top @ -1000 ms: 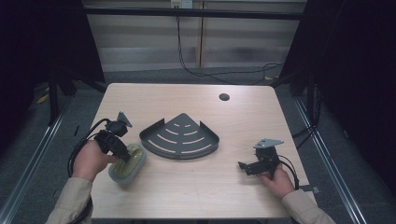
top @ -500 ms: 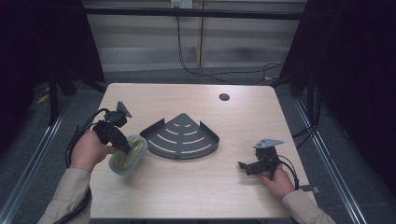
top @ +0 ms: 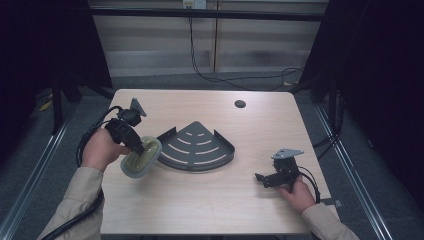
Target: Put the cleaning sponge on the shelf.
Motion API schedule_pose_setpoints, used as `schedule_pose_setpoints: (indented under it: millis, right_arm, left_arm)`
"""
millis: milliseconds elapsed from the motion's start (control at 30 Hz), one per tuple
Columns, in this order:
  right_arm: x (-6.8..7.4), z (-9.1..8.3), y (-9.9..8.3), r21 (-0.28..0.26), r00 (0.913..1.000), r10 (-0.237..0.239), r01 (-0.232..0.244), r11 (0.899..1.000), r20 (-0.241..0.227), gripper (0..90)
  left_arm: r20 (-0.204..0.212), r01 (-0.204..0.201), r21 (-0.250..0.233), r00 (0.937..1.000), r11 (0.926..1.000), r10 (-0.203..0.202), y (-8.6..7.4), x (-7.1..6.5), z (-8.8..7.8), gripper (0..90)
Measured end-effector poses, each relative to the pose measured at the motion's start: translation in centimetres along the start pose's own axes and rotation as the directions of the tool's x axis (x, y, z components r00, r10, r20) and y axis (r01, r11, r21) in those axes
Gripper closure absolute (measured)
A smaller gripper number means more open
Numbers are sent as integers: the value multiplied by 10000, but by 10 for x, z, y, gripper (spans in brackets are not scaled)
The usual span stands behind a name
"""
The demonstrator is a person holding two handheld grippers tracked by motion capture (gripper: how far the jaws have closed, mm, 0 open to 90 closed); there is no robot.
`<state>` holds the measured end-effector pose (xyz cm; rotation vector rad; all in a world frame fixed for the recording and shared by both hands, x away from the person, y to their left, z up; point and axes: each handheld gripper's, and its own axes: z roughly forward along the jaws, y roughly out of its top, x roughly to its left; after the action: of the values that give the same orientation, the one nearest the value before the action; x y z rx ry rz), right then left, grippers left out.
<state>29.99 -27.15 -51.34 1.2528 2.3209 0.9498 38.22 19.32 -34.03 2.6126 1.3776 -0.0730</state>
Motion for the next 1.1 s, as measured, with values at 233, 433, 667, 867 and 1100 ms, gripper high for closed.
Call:
schedule_pose_setpoints:
  millis: [233,433,667,867,1100]
  right_arm:
    - [0,0,0,7,10000,10,-10,10000,-4,0]
    - [0,0,0,7,10000,12,-12,10000,-2,0]
    - [0,0,0,26,10000,9,-9,10000,-4,0]
    - [0,0,0,25,10000,5,-5,10000,-3,0]
    - [0,0,0,25,10000,7,-7,10000,-4,0]
  left_arm:
    - [-73,-163,81,9998,9998,163,13,-5,2,720]
    - [-81,-348,77,9994,9994,349,27,-9,0,721]
    - [-219,-457,158,9987,9988,460,40,-14,-1,721]
    - [-201,-556,200,9982,9983,560,49,-15,2,721]
    - [-185,-807,171,9965,9966,810,58,-20,7,720]
